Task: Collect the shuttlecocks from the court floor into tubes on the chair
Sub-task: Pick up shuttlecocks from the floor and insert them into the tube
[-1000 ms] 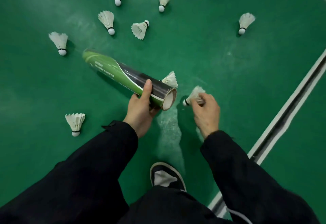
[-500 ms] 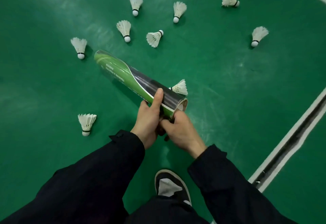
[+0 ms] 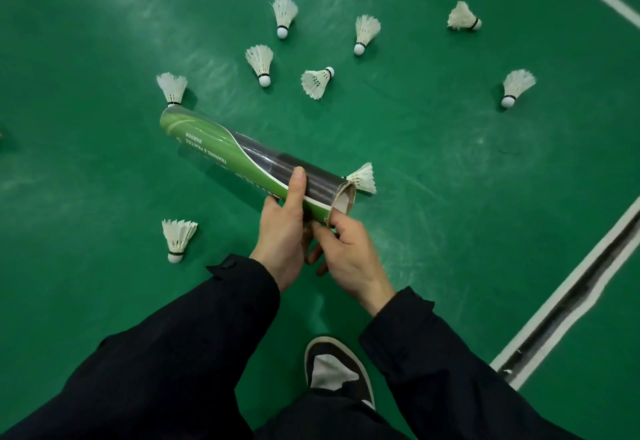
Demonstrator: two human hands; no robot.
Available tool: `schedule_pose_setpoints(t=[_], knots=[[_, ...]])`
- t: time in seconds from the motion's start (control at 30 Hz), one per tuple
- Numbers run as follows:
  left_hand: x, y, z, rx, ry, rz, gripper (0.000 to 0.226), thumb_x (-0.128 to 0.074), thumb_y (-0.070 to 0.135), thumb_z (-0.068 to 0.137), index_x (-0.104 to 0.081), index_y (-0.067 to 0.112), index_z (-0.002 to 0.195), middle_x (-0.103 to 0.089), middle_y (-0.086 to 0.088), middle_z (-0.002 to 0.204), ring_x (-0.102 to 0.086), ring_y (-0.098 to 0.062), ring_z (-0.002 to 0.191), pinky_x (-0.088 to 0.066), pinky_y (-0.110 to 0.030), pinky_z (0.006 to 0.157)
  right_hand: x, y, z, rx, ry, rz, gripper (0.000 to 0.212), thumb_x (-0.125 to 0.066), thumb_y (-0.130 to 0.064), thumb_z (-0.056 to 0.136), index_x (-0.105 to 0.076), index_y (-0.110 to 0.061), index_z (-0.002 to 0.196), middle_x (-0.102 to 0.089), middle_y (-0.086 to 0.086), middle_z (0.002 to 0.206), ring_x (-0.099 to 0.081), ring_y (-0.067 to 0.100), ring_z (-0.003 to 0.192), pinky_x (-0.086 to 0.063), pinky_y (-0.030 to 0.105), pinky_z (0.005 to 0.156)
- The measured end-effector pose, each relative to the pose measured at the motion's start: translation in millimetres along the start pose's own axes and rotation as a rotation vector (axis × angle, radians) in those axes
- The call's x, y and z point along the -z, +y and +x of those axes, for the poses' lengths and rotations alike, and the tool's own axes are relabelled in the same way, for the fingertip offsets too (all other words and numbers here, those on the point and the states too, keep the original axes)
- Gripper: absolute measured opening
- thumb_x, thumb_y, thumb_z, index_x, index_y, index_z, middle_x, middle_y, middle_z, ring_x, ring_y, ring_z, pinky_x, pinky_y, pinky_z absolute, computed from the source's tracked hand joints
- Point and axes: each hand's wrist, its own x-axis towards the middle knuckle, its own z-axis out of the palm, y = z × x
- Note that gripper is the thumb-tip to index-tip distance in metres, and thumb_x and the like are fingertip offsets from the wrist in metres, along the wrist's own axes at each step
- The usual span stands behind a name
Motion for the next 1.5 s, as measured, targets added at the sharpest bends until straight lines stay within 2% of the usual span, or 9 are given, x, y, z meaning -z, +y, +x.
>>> schedule_pose_setpoints(t=[0.2, 0.27, 0.33, 0.43, 0.5, 0.6, 0.83, 0.97, 1.5], knots=[[15.5, 9.9, 8.6, -0.039, 0.038, -0.157, 0.065, -0.063, 0.043, 0.1, -0.047, -0.004, 0.143, -0.076, -0.011, 0.107, -0.074, -0.018, 0.086, -0.059, -0.03, 0.07, 17.7, 5.3, 11.0, 0.198, 0.305, 0.023, 0.02, -0.058, -0.023, 0.094, -0.07, -0.023, 0.109, -0.074, -0.007, 0.103, -0.063, 0.019, 0.065, -0.055, 0.037, 0.057], [24.1, 13.6, 9.0, -0.037, 0.045, -0.181, 0.066, -0.062, 0.042, 0.1, -0.047, -0.004, 0.145, -0.077, -0.009, 0.109, -0.074, -0.016, 0.087, -0.059, -0.028, 0.07, 28.7, 22.4, 42.3, 0.151, 0.406, -0.271, 0.025, -0.057, -0.028, 0.094, -0.069, -0.023, 0.115, -0.07, -0.007, 0.118, -0.065, 0.014, 0.082, -0.059, 0.044, 0.081], [30.8, 13.7, 8.6, -0.021, 0.028, -0.18, 0.065, -0.06, 0.042, 0.101, -0.048, -0.005, 0.145, -0.076, -0.007, 0.108, -0.073, -0.015, 0.087, -0.059, -0.027, 0.069, 39.2, 42.2, 79.0, 0.073, 0.322, -0.752, 0.037, -0.057, -0.026, 0.095, -0.062, -0.022, 0.132, -0.057, 0.001, 0.146, -0.055, 0.021, 0.126, -0.041, 0.043, 0.114], [36.5, 16.5, 3.8, 0.006, 0.004, -0.167, 0.061, -0.057, 0.043, 0.103, -0.054, -0.004, 0.141, -0.075, -0.006, 0.11, -0.072, -0.014, 0.089, -0.06, -0.027, 0.073, 50.1, 61.1, 123.9, 0.048, 0.147, -1.225, 0.062, -0.059, -0.021, 0.093, -0.042, -0.022, 0.152, -0.025, 0.01, 0.168, -0.015, 0.036, 0.156, -0.013, 0.054, 0.126], [38.7, 18.4, 2.5, 0.003, 0.006, -0.168, 0.057, -0.057, 0.043, 0.103, -0.056, -0.001, 0.139, -0.076, -0.004, 0.108, -0.073, -0.012, 0.088, -0.059, -0.026, 0.07, 59.9, 69.6, 140.6, -0.011, 0.097, -1.332, 0.067, -0.058, -0.012, 0.089, -0.038, -0.023, 0.152, -0.019, 0.018, 0.168, -0.019, 0.043, 0.153, -0.018, 0.058, 0.123], [41.1, 20.9, 3.4, 0.002, 0.029, -0.189, 0.048, -0.058, 0.043, 0.102, -0.06, 0.006, 0.132, -0.077, -0.002, 0.105, -0.073, -0.012, 0.087, -0.058, -0.026, 0.07, 74.3, 81.4, 137.5, -0.095, 0.104, -1.255, 0.047, -0.054, -0.011, 0.092, -0.05, -0.017, 0.138, -0.045, 0.02, 0.143, -0.057, 0.041, 0.112, -0.051, 0.05, 0.093], [38.6, 25.6, 4.2, -0.033, 0.067, -0.2, 0.059, -0.058, 0.045, 0.102, -0.057, -0.002, 0.138, -0.075, -0.011, 0.122, -0.074, -0.017, 0.096, -0.06, -0.032, 0.085, 47.5, 10.5, 22.2, 0.114, 0.259, -0.04, 0.039, -0.072, -0.041, 0.081, -0.044, -0.033, 0.107, -0.059, -0.001, 0.093, -0.058, 0.01, 0.068, -0.05, 0.031, 0.058], [33.9, 24.0, 2.4, -0.052, 0.079, -0.204, 0.062, -0.059, 0.043, 0.102, -0.055, -0.006, 0.139, -0.076, -0.014, 0.114, -0.072, -0.019, 0.092, -0.06, -0.036, 0.087, 27.9, -4.5, -14.9, 0.186, 0.161, -0.134, 0.033, -0.074, -0.04, 0.079, -0.05, -0.038, 0.102, -0.064, -0.004, 0.091, -0.061, 0.022, 0.067, -0.051, 0.044, 0.055], [33.2, 25.6, -10.1, -0.055, 0.104, -0.197, 0.066, -0.066, 0.045, 0.098, -0.052, -0.005, 0.139, -0.073, -0.019, 0.106, -0.07, -0.022, 0.084, -0.06, -0.032, 0.072, -13.1, -27.0, -11.8, 0.312, 0.221, -0.295, 0.054, -0.067, 0.0, 0.083, -0.056, -0.028, 0.128, -0.044, -0.001, 0.141, -0.047, -0.009, 0.122, -0.046, 0.009, 0.094]])
